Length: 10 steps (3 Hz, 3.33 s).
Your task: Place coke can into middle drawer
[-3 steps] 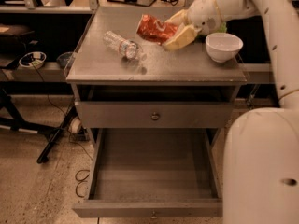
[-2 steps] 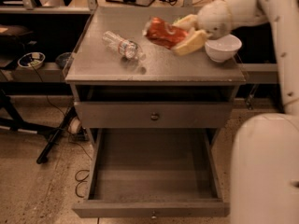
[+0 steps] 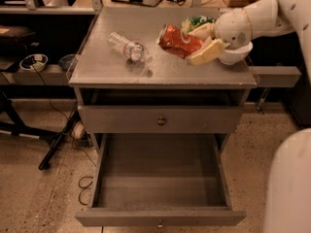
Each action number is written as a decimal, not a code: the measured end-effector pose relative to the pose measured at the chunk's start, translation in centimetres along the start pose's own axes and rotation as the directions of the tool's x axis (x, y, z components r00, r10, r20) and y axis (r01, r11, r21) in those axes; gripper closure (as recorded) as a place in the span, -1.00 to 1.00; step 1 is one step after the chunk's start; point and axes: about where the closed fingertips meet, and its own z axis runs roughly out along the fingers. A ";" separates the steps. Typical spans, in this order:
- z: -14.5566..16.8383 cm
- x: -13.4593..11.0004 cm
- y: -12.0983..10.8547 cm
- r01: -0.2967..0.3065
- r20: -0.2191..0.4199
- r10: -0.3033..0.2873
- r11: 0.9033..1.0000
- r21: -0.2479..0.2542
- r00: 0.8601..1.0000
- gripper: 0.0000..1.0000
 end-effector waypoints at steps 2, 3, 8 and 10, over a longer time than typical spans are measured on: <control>-0.5 1.1 2.8 -0.060 -0.028 0.066 0.982 0.181 0.997 1.00; 0.0 2.9 4.3 -0.111 -0.037 0.123 0.966 0.233 0.992 1.00; 1.5 9.6 9.3 -0.259 -0.107 0.327 0.875 0.410 0.939 1.00; 1.4 15.6 12.2 -0.318 -0.112 0.436 0.787 0.528 0.893 1.00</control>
Offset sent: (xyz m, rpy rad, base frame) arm -0.0485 -0.0171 -0.0352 0.0013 0.0002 -0.2877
